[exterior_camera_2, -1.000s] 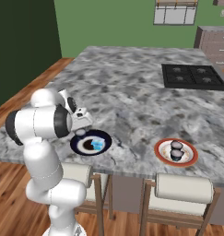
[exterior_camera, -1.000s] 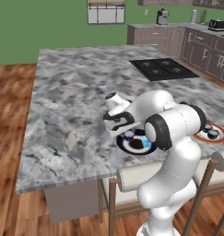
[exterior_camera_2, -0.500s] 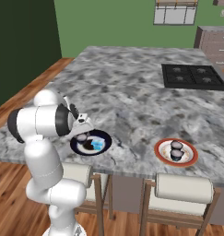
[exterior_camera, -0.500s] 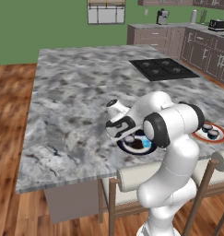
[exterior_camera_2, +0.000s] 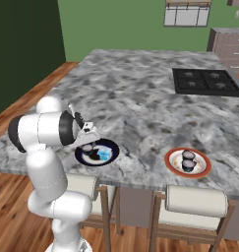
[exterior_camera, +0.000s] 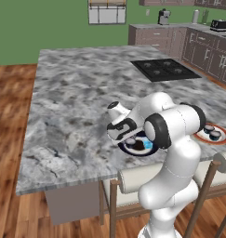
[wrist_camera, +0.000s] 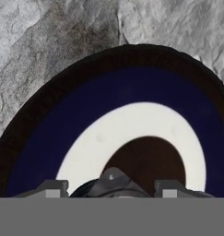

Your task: Place two yogurt containers on each plate.

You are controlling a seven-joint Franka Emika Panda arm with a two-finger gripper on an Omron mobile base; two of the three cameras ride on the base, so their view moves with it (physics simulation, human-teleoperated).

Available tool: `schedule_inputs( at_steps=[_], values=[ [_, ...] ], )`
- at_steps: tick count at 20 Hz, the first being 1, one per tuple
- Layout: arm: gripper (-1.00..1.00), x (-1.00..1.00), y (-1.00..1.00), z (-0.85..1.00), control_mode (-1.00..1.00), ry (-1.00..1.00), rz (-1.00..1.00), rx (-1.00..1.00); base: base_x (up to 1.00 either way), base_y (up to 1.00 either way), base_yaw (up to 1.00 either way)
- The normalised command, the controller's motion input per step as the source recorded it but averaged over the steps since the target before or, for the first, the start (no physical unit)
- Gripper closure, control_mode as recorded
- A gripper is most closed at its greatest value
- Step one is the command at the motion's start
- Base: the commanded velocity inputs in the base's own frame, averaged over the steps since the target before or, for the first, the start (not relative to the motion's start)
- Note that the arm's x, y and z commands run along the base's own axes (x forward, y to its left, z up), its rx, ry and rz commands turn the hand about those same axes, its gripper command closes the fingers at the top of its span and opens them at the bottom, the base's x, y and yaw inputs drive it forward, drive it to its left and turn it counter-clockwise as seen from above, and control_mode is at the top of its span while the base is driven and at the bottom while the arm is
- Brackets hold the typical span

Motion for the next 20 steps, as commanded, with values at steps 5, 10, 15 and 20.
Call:
schedule_inputs(
  at_steps=[5,10,15,20],
  values=[
    [-1.0,0.0,0.0,0.0,-1.0,0.0,0.0,0.0,0.0,0.0,0.0],
    [-1.0,0.0,0.0,0.0,-1.0,0.0,0.0,0.0,0.0,0.0,0.0],
    [-1.0,-0.03,0.0,0.06,-1.0,0.0,0.0,0.0,0.0,0.0,0.0],
    [-1.0,-0.21,0.0,0.51,-1.0,0.0,0.0,0.0,0.0,0.0,0.0]
  ],
)
